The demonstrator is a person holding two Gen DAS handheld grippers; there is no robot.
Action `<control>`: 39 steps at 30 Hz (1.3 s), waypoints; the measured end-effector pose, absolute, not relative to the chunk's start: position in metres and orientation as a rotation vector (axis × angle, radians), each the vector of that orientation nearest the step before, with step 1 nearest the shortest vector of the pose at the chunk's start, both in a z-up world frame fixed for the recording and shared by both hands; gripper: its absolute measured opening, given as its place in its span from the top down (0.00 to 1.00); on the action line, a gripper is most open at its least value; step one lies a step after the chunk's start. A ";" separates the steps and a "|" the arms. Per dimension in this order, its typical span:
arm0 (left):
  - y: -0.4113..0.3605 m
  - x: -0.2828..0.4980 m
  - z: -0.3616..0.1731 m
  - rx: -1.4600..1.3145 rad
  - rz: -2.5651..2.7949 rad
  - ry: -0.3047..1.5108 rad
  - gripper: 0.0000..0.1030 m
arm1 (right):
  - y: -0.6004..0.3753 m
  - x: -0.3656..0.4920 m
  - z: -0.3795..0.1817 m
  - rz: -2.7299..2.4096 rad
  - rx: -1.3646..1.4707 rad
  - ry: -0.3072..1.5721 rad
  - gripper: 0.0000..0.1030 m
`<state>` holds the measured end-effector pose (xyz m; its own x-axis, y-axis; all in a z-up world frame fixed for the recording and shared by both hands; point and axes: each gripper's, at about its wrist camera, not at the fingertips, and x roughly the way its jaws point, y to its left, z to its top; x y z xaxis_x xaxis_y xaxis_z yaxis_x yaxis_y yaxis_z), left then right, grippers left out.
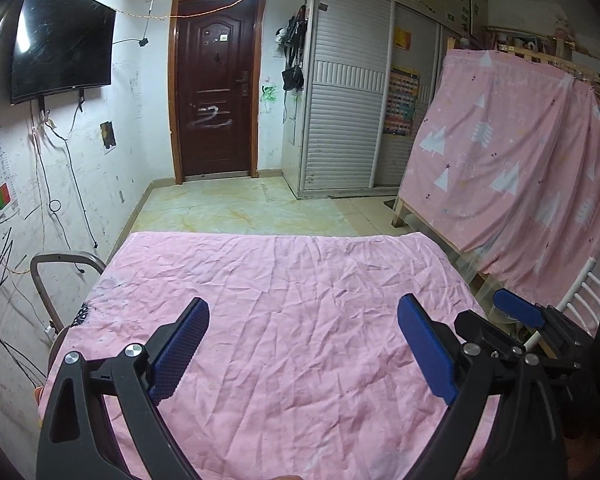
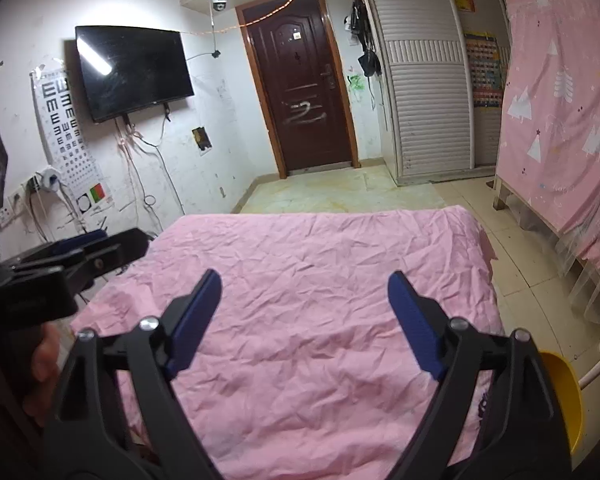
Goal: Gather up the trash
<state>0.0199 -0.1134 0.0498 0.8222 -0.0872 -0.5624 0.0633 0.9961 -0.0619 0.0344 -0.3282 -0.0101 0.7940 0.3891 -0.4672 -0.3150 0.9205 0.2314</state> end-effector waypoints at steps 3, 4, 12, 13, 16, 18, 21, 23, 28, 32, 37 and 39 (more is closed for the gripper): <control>-0.109 0.020 0.051 -0.044 -0.071 0.597 0.17 | -0.325 0.036 -0.009 0.384 0.138 0.532 0.20; -0.107 0.020 0.050 -0.045 -0.068 0.597 0.17 | -0.324 0.037 -0.008 0.385 0.137 0.533 0.20; -0.101 0.021 0.050 -0.052 -0.050 0.594 0.17 | -0.320 0.037 -0.008 0.389 0.135 0.533 0.19; -0.100 0.021 0.050 -0.052 -0.049 0.594 0.17 | -0.319 0.037 -0.008 0.390 0.134 0.534 0.19; -0.099 0.021 0.051 -0.051 -0.048 0.594 0.17 | -0.317 0.037 -0.007 0.394 0.131 0.535 0.19; -0.100 0.021 0.051 -0.052 -0.048 0.595 0.17 | -0.316 0.036 -0.007 0.395 0.130 0.535 0.19; -0.100 0.021 0.051 -0.052 -0.048 0.595 0.17 | -0.316 0.036 -0.007 0.394 0.131 0.534 0.19; -0.100 0.021 0.051 -0.053 -0.048 0.596 0.17 | -0.315 0.036 -0.007 0.394 0.130 0.534 0.19; -0.099 0.021 0.051 -0.052 -0.048 0.596 0.17 | -0.315 0.036 -0.007 0.394 0.130 0.535 0.19; -0.099 0.021 0.051 -0.053 -0.048 0.597 0.17 | -0.315 0.037 -0.007 0.393 0.130 0.535 0.19; -0.098 0.021 0.049 -0.057 -0.049 0.604 0.17 | -0.316 0.036 -0.007 0.393 0.129 0.535 0.19; -0.097 0.022 0.048 -0.059 -0.048 0.606 0.17 | -0.316 0.036 -0.007 0.393 0.130 0.535 0.19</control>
